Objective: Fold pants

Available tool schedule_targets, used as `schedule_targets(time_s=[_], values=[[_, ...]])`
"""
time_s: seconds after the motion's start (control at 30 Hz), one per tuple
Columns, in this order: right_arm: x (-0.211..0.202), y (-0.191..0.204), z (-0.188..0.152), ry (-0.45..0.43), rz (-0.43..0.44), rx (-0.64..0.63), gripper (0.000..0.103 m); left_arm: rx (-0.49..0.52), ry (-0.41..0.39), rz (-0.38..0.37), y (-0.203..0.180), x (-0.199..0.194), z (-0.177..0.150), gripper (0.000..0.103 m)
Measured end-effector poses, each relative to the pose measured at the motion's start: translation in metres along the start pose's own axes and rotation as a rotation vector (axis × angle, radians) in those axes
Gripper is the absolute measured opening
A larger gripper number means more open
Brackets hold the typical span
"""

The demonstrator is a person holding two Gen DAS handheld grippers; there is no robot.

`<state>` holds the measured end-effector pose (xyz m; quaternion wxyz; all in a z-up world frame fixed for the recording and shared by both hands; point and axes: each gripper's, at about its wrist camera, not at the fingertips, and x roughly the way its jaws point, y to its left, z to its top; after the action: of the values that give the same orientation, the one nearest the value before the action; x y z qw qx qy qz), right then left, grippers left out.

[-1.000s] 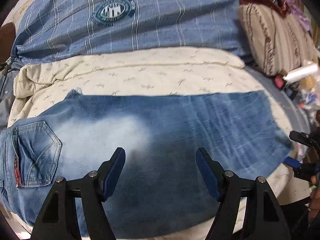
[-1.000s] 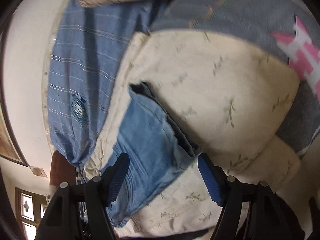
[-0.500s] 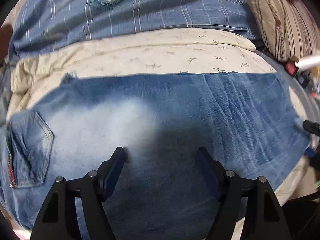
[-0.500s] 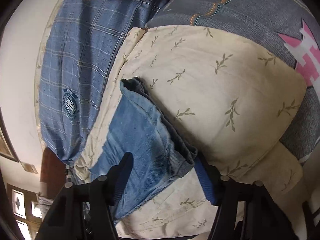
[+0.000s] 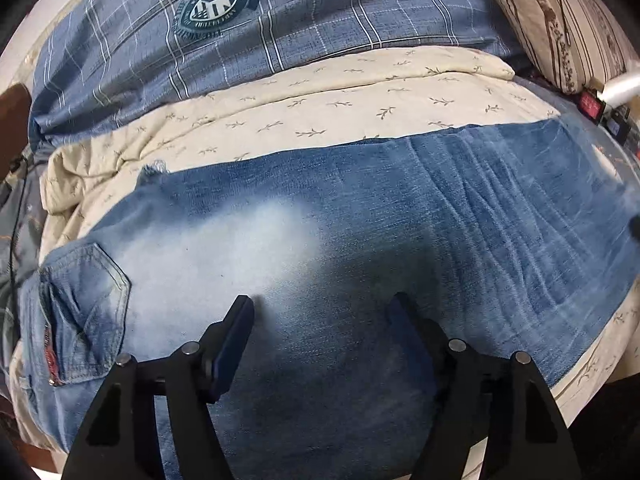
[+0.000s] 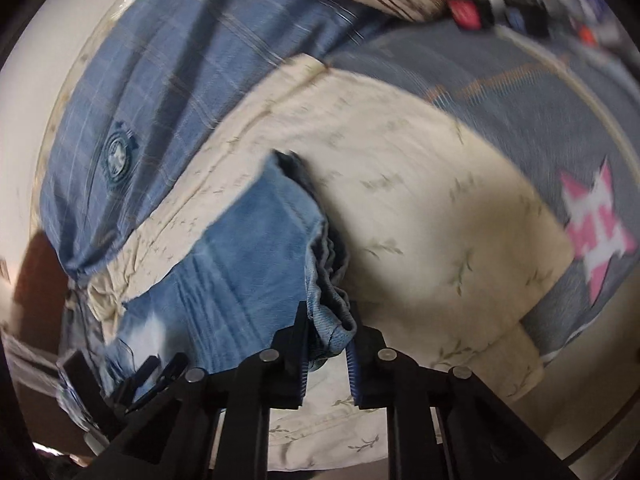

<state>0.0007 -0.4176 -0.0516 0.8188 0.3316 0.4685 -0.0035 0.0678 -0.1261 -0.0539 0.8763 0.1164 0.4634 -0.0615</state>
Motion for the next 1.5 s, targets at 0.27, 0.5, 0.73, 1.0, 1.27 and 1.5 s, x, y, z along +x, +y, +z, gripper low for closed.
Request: schedule_targets(time_s=[0.27, 0.5, 0.73, 1.0, 1.27, 1.5], values=[[-0.035, 0.092, 0.002, -0.092, 0.028, -0.209, 0.014, -0.114, 0.018, -0.126, 0.029, 0.000, 0.002, 0.067], [-0.026, 0.186, -0.036, -0.079, 0.141, -0.389, 0.013, -0.298, -0.077, -0.147, 0.098, -0.031, -0.017, 0.064], [0.028, 0.239, -0.097, 0.031, 0.223, -0.496, 0.013, -0.432, -0.090, -0.089, 0.161, -0.039, -0.058, 0.064], [0.095, 0.227, -0.144, 0.170, 0.245, -0.487, 0.014, -0.455, -0.097, -0.096, 0.177, -0.046, -0.075, 0.064], [0.107, 0.226, -0.147, 0.178, 0.257, -0.510, 0.020, -0.449, -0.095, -0.100, 0.173, -0.049, -0.070, 0.064], [0.089, 0.215, -0.137, 0.214, 0.383, -0.447, 0.065, -0.482, -0.102, -0.144, 0.183, -0.061, -0.065, 0.064]])
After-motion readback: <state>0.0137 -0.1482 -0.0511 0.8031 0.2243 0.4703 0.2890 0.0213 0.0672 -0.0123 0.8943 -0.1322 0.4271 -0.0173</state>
